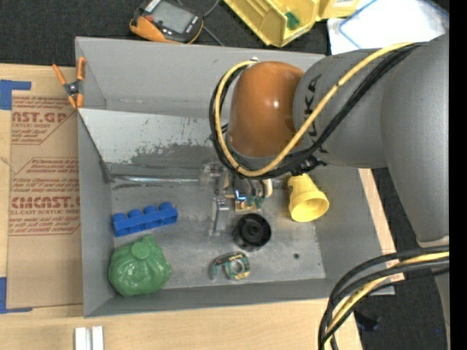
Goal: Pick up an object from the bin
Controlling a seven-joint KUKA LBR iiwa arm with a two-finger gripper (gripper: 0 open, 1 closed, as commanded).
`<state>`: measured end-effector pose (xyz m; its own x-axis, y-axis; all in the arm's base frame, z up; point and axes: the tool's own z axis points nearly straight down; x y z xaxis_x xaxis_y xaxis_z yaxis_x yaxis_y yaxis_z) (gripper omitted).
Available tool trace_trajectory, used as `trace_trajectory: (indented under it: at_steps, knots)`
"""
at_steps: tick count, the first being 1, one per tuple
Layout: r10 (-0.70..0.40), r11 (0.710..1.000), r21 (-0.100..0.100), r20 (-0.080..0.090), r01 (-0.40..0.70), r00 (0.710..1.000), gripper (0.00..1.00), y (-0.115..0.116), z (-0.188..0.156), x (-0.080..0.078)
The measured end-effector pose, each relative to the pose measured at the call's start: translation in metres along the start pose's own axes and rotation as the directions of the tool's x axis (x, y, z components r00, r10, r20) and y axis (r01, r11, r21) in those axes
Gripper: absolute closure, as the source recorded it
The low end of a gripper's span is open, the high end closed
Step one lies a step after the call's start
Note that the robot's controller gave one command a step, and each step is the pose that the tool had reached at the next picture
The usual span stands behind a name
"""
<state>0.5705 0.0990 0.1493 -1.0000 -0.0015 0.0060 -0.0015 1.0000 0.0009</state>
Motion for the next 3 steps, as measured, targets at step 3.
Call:
trace_trajectory:
  at_steps: [3]
  knots:
    - [-0.154,0.988,0.001,0.016,0.154,0.988,0.00,0.112,0.018,-0.001]
